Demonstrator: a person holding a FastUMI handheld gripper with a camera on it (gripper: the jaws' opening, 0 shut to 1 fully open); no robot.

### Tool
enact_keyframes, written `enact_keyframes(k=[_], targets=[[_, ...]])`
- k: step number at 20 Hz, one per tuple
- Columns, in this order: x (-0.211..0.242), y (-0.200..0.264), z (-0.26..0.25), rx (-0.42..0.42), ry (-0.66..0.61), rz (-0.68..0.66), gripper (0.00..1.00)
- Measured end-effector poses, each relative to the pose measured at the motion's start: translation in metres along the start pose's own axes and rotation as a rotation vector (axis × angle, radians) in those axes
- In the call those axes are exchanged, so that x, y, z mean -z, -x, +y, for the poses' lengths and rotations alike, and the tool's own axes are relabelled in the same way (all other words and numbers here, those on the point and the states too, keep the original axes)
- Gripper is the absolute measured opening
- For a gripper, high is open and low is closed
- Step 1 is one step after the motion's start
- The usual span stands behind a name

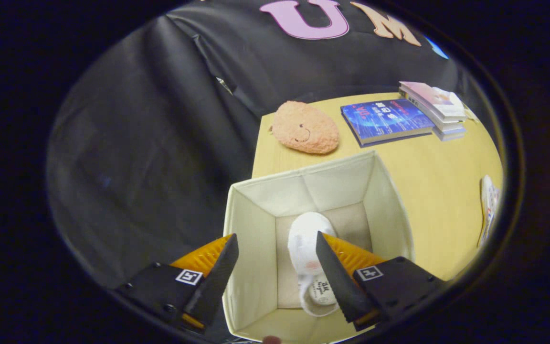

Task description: Open the storage box then place both shoes into the box .Put the left shoe in first, then the right shoe, with the right side of both shoes facing outward in a uniform manner.

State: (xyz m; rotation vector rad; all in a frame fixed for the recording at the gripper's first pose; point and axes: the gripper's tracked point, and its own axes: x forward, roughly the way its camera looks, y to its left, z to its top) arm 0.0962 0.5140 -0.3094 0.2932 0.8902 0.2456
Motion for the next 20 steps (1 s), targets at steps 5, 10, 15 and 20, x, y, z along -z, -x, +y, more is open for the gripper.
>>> enact_keyframes(k=[5, 10, 15, 20], targets=[[-0.015, 0.037, -0.041, 0.052, 0.032, -0.041, 1.0], [-0.046, 0.088, -0.105, 0.12, 0.008, -0.117, 1.0], [-0.059, 0.129, -0.229, 0.321, 0.032, -0.168, 1.0], [-0.052, 0.162, -0.349, 0.51, -0.011, -0.15, 1.0]])
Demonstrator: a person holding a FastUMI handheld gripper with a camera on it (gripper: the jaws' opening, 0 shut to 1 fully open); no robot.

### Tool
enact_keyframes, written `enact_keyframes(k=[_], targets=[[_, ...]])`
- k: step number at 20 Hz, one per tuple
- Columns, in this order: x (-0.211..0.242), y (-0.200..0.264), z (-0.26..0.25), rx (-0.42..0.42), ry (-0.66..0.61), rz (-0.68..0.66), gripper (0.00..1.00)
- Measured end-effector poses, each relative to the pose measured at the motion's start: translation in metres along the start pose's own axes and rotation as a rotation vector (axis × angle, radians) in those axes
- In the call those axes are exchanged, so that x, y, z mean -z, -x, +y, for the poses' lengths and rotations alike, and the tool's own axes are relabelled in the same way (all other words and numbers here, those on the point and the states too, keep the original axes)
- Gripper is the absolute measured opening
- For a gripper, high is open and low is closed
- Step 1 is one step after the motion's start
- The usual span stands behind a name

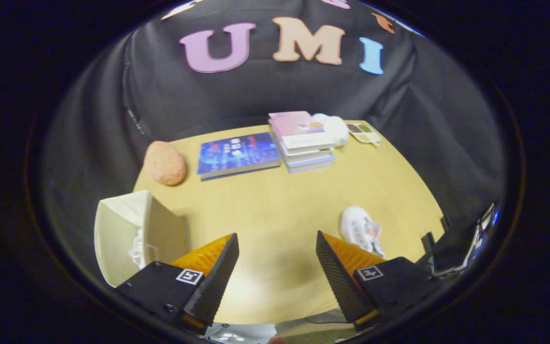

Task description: Open the storage box then place both shoes into the box .Put the left shoe in first, then the right shoe, with the right side of both shoes facing outward in a uniform manner.

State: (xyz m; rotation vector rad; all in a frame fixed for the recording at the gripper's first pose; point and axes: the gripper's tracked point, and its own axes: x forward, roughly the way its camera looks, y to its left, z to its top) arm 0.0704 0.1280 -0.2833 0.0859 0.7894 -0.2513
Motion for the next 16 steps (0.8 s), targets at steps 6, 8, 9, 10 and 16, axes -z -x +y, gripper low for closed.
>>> enact_keyframes(k=[6, 8, 9, 10, 16], targets=[[0.047, -0.02, -0.114, 0.159, -0.088, 0.11, 1.0], [0.068, -0.026, -0.143, 0.205, -0.101, 0.162, 1.0], [0.078, -0.029, -0.154, 0.22, -0.108, 0.183, 1.0], [0.085, -0.031, -0.164, 0.233, -0.113, 0.199, 1.0], [0.111, -0.051, -0.213, 0.32, -0.008, 0.273, 1.0]])
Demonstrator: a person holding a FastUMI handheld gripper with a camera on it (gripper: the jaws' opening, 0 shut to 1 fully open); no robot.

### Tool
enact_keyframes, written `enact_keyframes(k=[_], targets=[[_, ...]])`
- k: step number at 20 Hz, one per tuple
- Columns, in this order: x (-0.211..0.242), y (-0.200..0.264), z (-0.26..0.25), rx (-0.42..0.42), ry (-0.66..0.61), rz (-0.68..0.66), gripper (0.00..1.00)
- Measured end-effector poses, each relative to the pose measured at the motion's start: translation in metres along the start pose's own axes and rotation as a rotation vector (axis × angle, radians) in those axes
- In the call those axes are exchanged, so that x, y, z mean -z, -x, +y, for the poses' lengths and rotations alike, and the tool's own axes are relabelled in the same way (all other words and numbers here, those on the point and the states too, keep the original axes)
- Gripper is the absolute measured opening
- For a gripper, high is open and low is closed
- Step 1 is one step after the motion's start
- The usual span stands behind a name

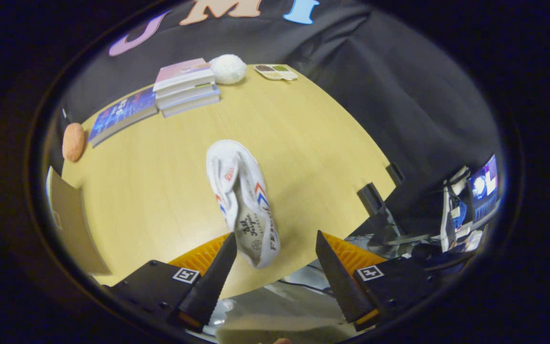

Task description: Open the storage box then place both shoes into the box .Put the left shoe in first, then the right shoe, with the right side of both shoes facing outward in a uniform manner.

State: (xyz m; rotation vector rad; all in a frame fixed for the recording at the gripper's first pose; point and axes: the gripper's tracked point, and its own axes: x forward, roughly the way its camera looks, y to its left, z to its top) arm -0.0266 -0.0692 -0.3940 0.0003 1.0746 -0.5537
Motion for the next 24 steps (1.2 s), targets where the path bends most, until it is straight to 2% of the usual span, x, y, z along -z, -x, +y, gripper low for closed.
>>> enact_keyframes(k=[8, 15, 20, 24], targets=[[-0.01, -0.046, 0.003, 0.034, 0.164, 0.0, 0.98], [-0.034, -0.075, 0.004, 0.045, 0.245, -0.083, 0.96], [-0.068, -0.09, 0.017, -0.034, 0.272, -0.259, 0.96], [-0.084, -0.104, 0.026, -0.108, 0.199, -0.344, 0.96]])
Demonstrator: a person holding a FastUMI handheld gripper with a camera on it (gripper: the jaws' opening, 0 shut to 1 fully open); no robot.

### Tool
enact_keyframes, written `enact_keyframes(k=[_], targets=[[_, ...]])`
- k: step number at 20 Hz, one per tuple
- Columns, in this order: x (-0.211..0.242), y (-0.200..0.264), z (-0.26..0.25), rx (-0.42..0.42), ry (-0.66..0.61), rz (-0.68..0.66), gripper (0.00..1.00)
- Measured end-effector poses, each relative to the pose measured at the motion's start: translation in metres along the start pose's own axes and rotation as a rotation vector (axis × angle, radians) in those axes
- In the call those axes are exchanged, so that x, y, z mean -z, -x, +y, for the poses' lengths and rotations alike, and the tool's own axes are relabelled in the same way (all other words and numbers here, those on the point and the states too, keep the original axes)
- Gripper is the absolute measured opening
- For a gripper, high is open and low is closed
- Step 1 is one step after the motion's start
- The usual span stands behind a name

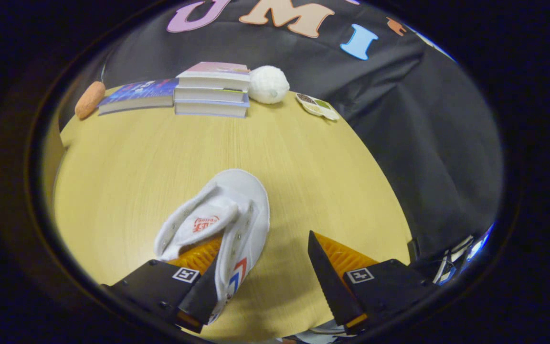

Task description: Open the storage box then place both shoes into the box .Put the left shoe in first, then the right shoe, with the right side of both shoes facing outward in a uniform manner.

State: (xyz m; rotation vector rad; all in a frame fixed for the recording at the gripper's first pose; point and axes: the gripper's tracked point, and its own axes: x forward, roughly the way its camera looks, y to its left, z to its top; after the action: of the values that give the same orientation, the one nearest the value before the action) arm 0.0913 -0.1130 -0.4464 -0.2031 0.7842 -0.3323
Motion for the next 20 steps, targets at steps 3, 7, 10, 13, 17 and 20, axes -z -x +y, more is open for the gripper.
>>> enact_keyframes(k=[3, 7, 10, 13, 17, 20], targets=[[0.007, -0.006, 0.004, -0.032, -0.124, -0.006, 0.9], [0.013, -0.007, 0.009, -0.049, -0.22, -0.017, 0.68], [0.011, -0.005, 0.028, -0.104, -0.241, -0.005, 0.51], [0.01, -0.004, 0.025, -0.061, -0.217, -0.005, 0.35], [0.019, -0.003, 0.017, 0.048, -0.174, 0.027, 0.07], [0.011, 0.001, 0.019, 0.11, -0.131, 0.021, 0.07]])
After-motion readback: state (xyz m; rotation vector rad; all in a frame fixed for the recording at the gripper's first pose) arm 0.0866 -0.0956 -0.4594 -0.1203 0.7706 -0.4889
